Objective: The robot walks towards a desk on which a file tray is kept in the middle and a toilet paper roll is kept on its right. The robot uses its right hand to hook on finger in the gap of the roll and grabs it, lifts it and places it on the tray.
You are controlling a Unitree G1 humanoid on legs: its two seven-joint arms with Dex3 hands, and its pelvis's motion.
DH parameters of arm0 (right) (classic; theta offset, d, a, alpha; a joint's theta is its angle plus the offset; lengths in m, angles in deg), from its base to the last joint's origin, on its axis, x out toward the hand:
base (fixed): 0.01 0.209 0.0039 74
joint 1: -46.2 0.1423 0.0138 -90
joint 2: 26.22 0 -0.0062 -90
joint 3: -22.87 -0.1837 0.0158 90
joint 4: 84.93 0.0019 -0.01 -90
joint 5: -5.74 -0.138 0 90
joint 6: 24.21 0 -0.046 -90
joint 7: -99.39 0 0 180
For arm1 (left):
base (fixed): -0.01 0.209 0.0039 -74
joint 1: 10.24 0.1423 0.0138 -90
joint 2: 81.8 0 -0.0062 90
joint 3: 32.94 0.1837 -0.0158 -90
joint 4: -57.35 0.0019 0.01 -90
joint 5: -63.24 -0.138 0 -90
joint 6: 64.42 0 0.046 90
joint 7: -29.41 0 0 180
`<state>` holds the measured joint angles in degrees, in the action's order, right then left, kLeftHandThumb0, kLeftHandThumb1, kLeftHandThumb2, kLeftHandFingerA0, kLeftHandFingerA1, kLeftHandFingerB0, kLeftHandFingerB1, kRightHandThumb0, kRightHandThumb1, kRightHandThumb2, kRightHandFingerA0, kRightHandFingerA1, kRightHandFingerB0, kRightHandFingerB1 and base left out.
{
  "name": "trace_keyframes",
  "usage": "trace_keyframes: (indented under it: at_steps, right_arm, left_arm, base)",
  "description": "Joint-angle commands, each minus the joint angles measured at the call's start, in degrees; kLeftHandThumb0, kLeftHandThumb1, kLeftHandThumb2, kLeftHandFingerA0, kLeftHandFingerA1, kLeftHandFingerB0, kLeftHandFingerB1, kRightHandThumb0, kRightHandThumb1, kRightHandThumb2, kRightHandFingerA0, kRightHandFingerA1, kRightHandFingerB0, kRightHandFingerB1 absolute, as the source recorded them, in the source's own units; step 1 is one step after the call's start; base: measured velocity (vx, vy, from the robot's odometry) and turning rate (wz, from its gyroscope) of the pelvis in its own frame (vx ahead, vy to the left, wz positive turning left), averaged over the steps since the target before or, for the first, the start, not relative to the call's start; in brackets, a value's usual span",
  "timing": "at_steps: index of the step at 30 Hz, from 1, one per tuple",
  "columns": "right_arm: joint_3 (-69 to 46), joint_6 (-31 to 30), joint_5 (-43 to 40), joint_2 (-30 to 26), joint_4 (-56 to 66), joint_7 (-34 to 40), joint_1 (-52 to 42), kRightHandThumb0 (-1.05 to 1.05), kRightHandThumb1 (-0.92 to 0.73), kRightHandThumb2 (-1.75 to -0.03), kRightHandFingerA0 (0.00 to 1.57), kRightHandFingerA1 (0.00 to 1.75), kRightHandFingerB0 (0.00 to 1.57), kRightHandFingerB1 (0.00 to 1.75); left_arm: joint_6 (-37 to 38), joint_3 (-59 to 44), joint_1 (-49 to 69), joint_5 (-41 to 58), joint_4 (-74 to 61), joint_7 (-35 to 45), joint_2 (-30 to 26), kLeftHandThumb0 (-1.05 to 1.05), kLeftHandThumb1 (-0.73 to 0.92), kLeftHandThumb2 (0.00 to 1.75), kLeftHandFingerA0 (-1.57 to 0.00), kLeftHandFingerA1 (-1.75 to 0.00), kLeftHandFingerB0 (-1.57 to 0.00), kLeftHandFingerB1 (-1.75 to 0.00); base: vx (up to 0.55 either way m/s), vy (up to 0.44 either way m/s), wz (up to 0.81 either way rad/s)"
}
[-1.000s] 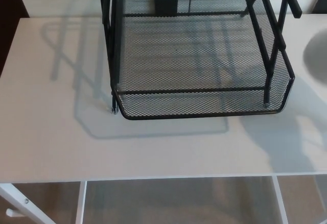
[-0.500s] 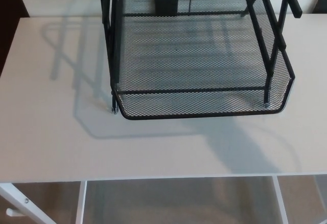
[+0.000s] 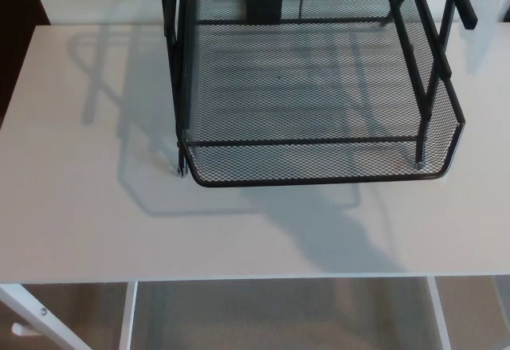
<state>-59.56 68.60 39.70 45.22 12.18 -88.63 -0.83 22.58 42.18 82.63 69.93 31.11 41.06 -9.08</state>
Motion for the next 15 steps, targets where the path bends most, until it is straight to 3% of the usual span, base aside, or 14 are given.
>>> trace_keyframes:
  at_steps: [1, 2, 6, 9, 15]
  right_arm:
    - [13.79, -2.92, -7.79, 5.80, -10.50, -27.18, 8.88, -0.19, -0.70, -0.71, 0.86, 1.44, 0.96, 0.62]
    - [14.93, -2.41, -6.71, 6.19, -11.48, -27.38, 9.00, -0.22, -0.70, -0.70, 0.87, 1.51, 0.96, 0.63]
    - [20.37, -0.62, -3.64, 7.86, -16.30, -30.57, 9.22, -0.18, -0.65, -0.77, 0.89, 1.48, 0.96, 0.70]
    - [22.28, 1.01, -2.14, 7.78, -17.40, -30.87, 9.61, -0.24, -0.67, -0.72, 0.88, 1.53, 0.96, 0.69]
    - [24.20, -2.55, -2.37, 8.68, -18.07, -35.09, 11.43, -0.22, -0.65, -0.86, 0.92, 1.51, 0.97, 0.71]
  left_arm:
    - [1.87, -0.19, -0.53, -0.80, 1.87, -1.23, -0.18, -0.82, 0.92, 0.72, -0.32, -0.91, -0.14, -0.69]
    - [1.96, -0.16, -0.62, -0.83, 1.99, -1.20, -0.19, -0.83, 0.92, 0.73, -0.33, -0.92, -0.14, -0.70]
    - [1.95, -0.52, 0.35, -0.29, 0.36, -0.82, 0.09, -0.84, 0.92, 0.72, -0.34, -0.96, -0.17, -0.73]
    - [2.08, -0.23, 0.05, -0.68, 1.04, -1.23, 0.04, -0.83, 0.92, 0.73, -0.35, -0.95, -0.16, -0.72]
    - [1.89, 0.06, -0.74, -1.06, 2.03, -1.70, -0.10, -0.83, 0.92, 0.73, -0.35, -0.94, -0.16, -0.71]
  base:
    - [0.00, 0.000, 0.00]
    - [0.00, 0.000, 0.00]
    - [0.00, 0.000, 0.00]
    - [0.00, 0.000, 0.00]
    - [0.00, 0.000, 0.00]
